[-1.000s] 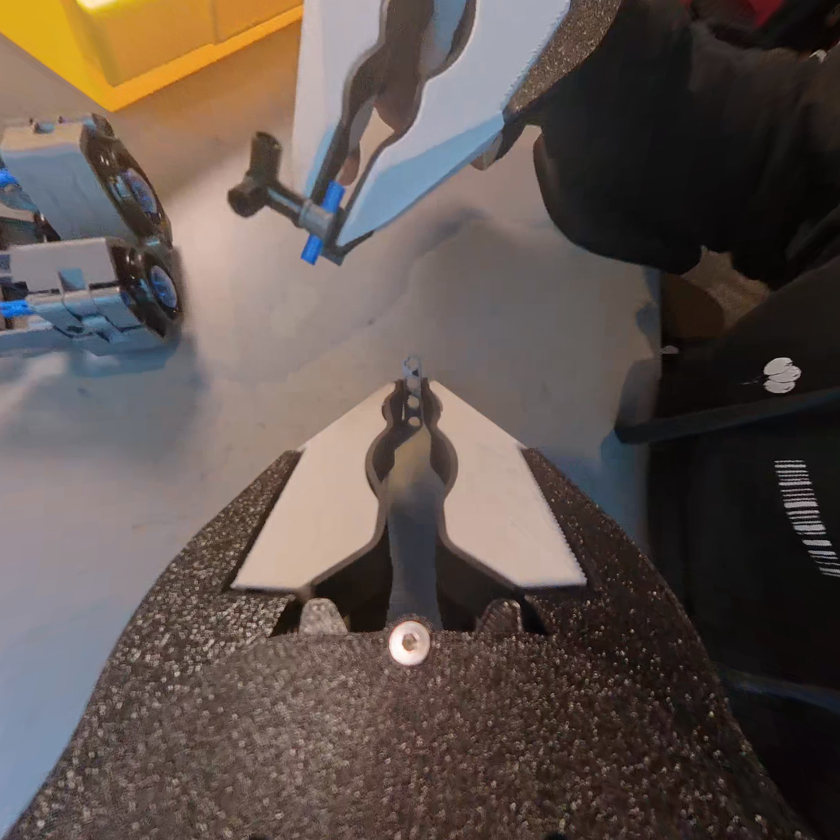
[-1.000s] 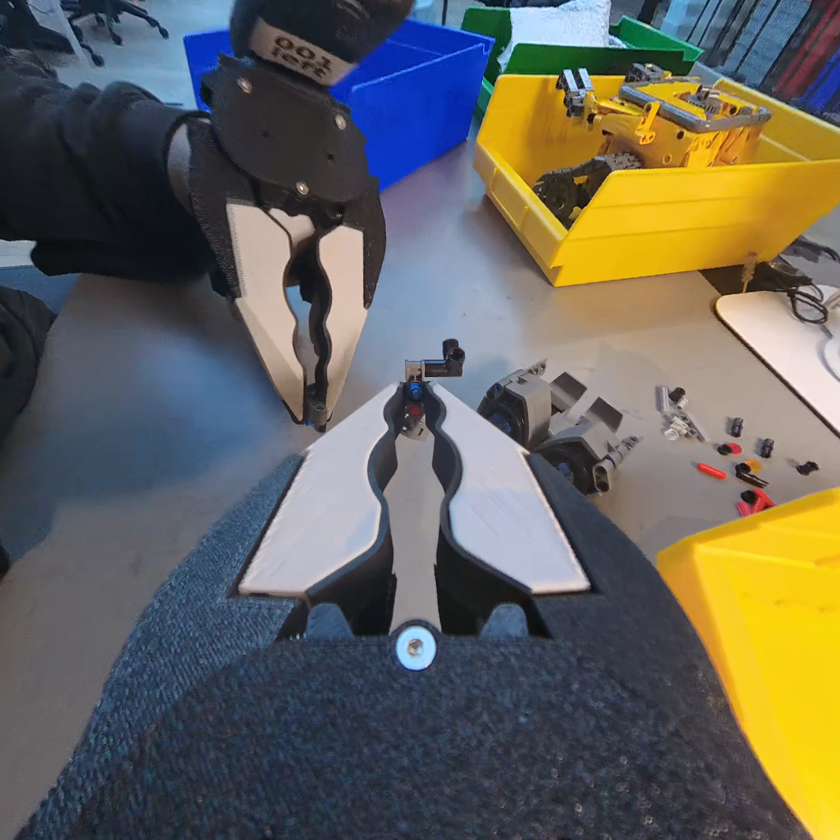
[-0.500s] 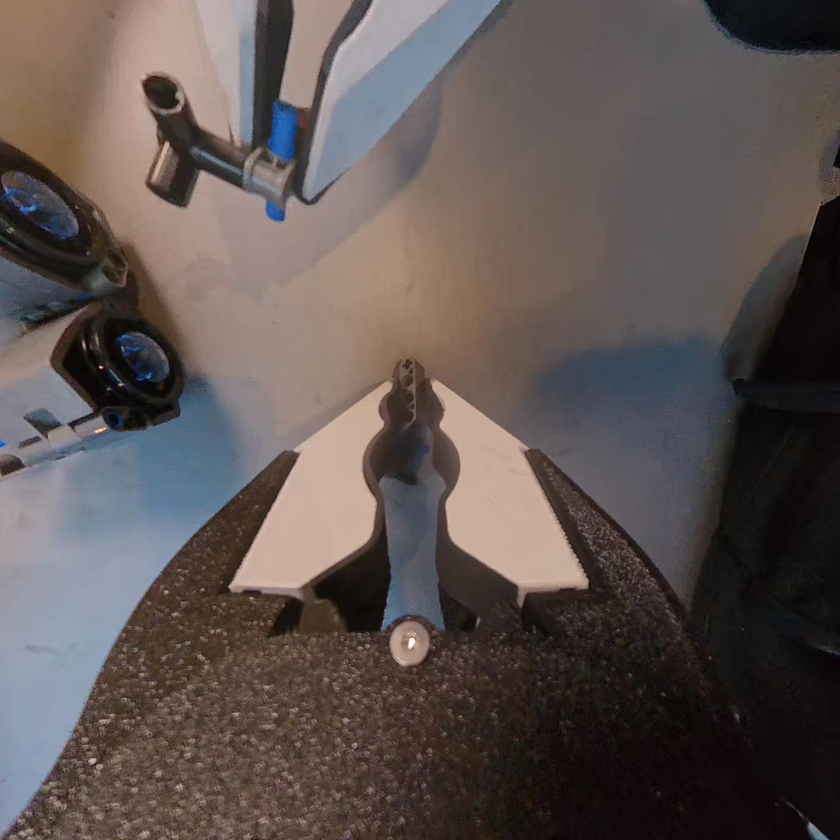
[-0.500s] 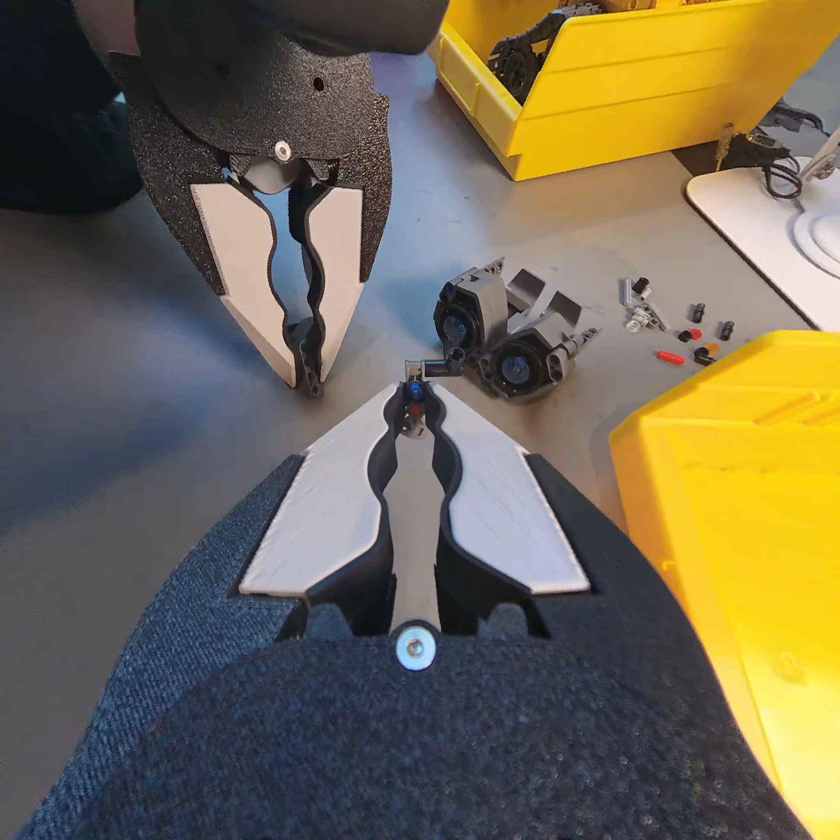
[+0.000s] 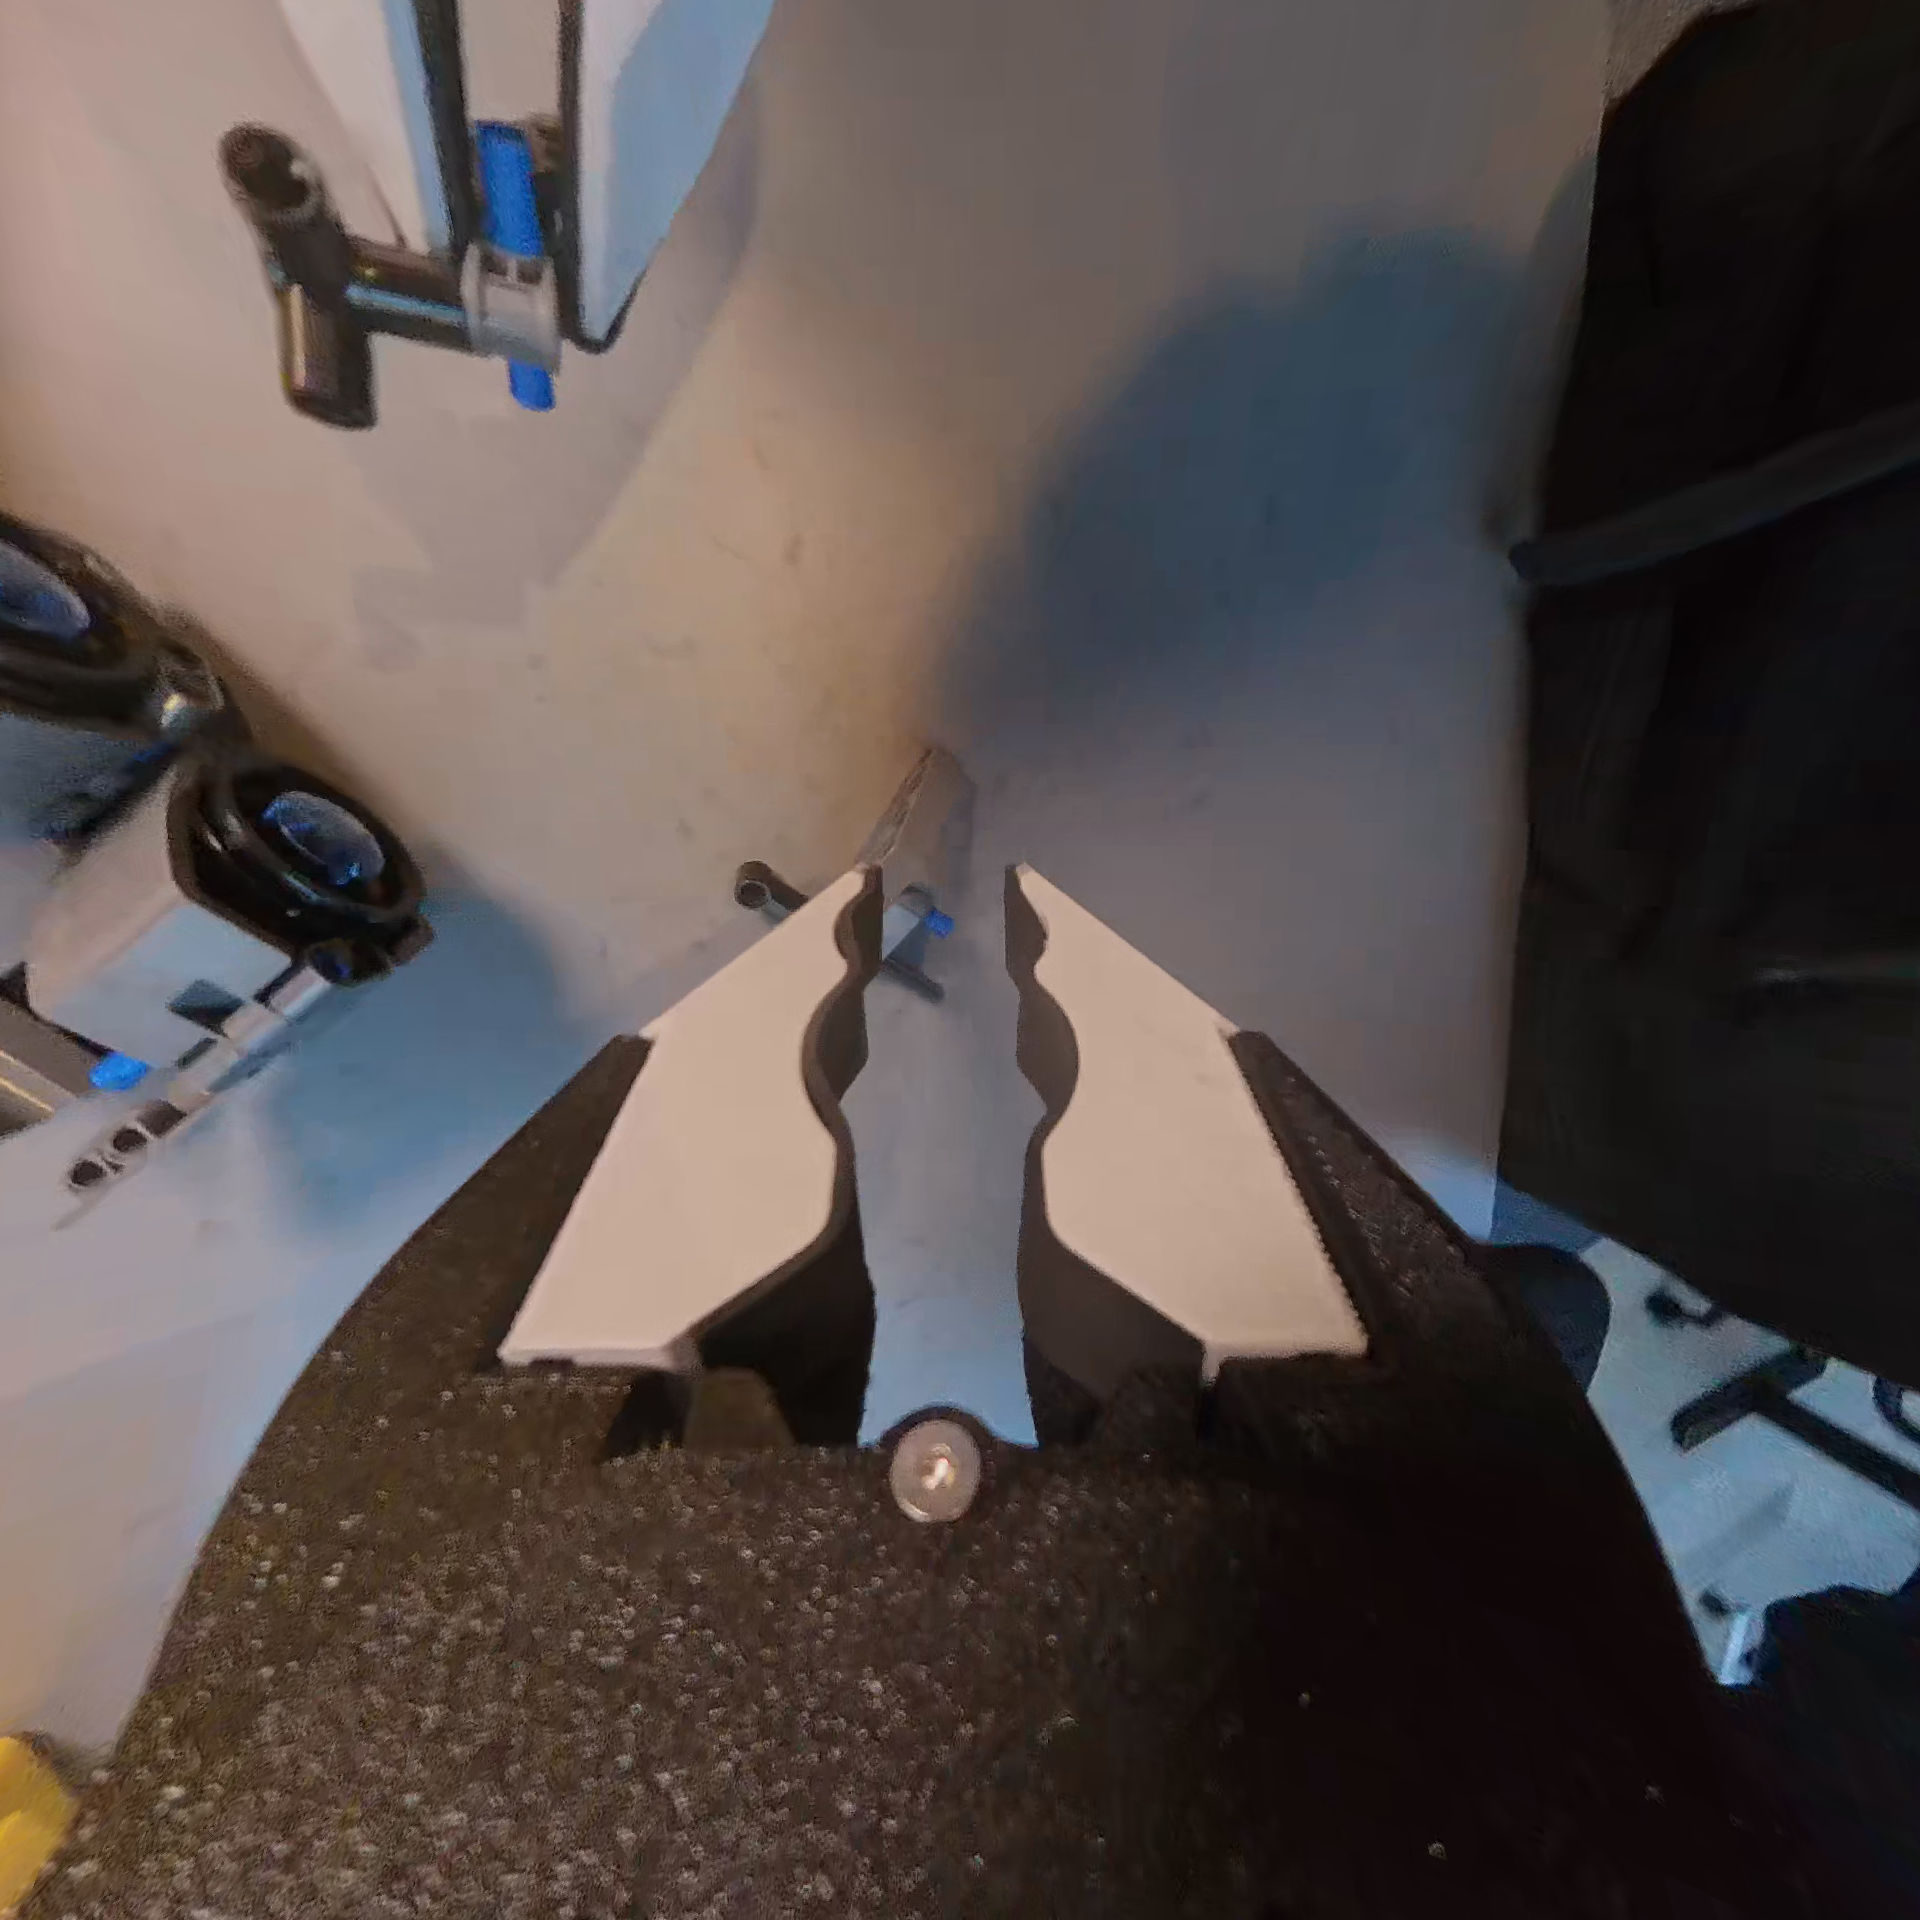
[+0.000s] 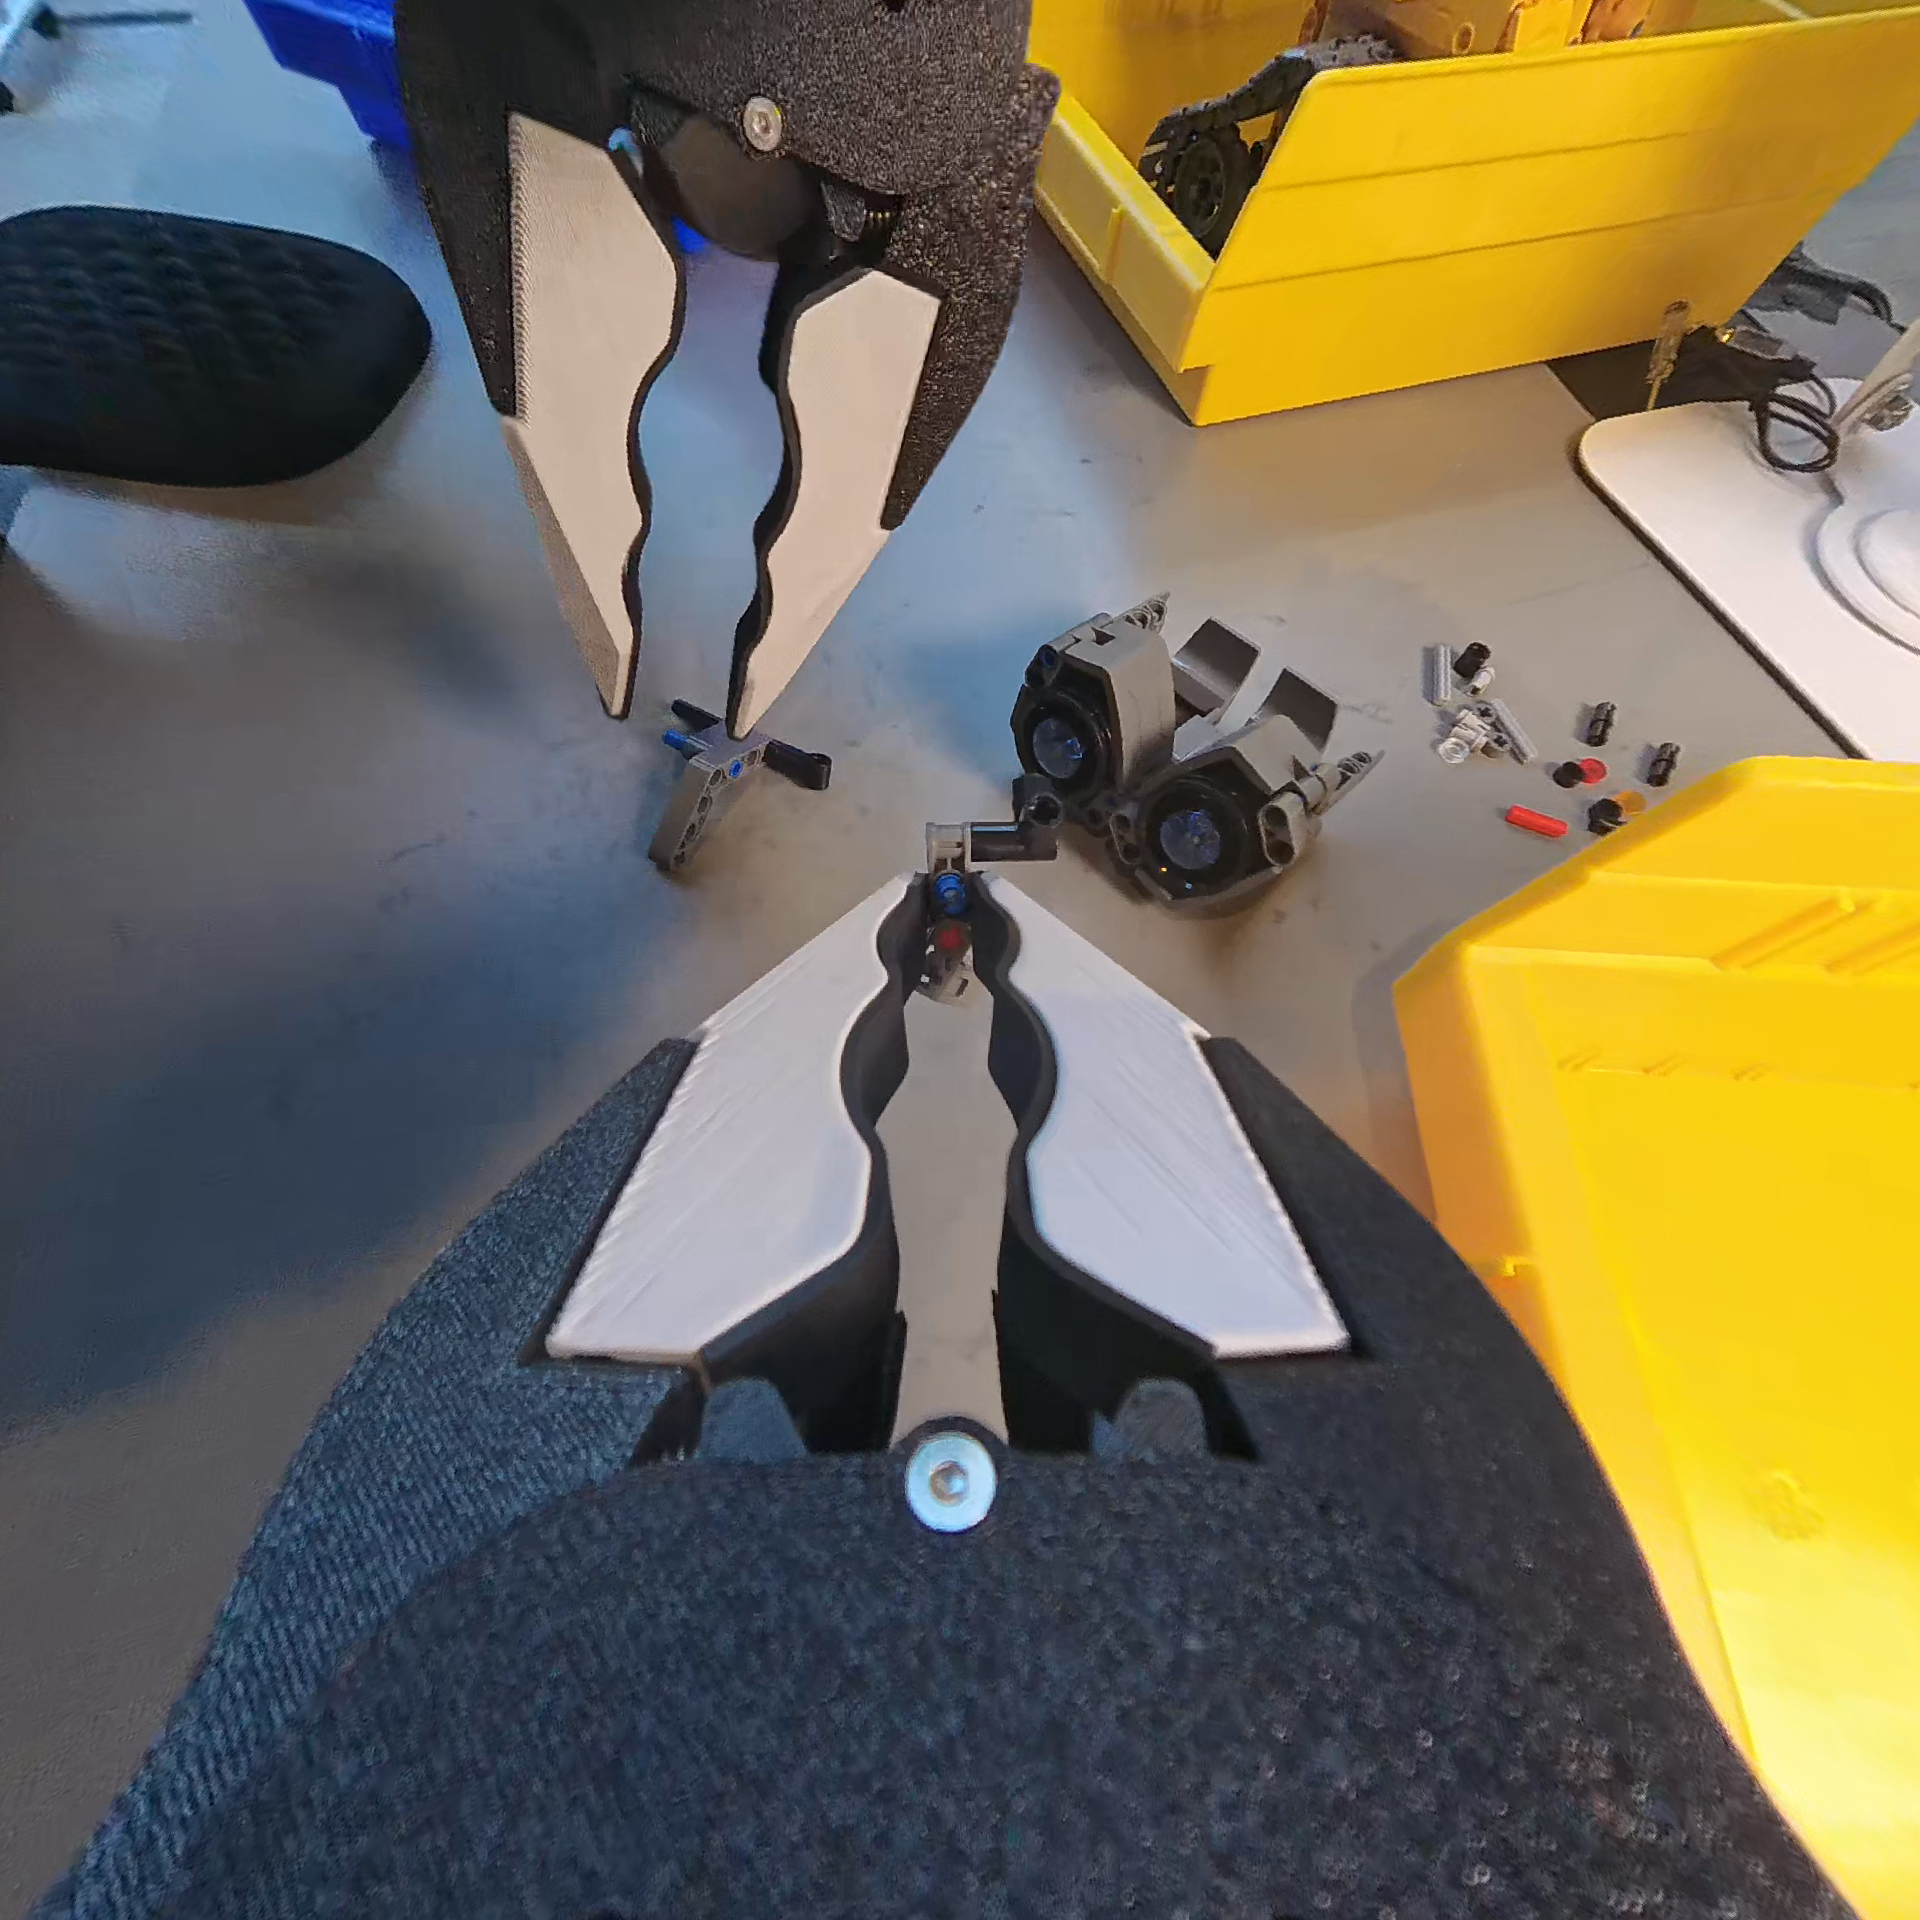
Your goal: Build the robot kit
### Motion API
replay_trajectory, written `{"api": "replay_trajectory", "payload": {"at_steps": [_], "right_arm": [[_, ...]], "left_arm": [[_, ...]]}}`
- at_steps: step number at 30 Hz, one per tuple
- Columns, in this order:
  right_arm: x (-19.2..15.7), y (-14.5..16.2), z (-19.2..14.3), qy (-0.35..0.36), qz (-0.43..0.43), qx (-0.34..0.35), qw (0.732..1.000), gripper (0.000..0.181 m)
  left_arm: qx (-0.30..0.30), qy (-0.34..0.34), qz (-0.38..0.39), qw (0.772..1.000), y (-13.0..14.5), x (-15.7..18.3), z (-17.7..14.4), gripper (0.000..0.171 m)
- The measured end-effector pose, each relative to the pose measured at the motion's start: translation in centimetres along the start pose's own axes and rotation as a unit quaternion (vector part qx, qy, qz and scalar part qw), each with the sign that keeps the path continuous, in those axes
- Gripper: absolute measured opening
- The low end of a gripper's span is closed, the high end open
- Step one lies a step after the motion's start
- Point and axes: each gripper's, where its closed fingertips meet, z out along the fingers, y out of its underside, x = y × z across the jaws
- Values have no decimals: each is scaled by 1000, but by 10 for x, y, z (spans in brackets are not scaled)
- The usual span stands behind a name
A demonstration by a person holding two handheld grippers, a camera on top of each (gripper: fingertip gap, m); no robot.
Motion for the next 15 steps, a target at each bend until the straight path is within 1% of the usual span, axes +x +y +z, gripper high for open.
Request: {"api": "replay_trajectory", "payload": {"at_steps": [3, 6, 9, 12, 15], "right_arm": [[2, 2, -1, 1, 3, -2, 1000, 6], [6, 5, -4, 3, 10, -2, 1000, 6], [11, 9, -8, 7, 17, -3, 1000, 6], [15, 11, -10, 8, 23, -3, 1000, 6], [16, 14, -11, 7, 25, -7, 1000, 6]], "left_arm": [[-52, 27, 68, 996, 0, 4, -1, 21], [-83, 68, 99, 989, -4, 1, -1, 20], [-103, 120, 107, 982, -5, -1, -1, 20], [-122, 155, 107, 974, -1, -3, 2, 19], [-140, 165, 117, 969, 9, -3, 6, 18]]}}
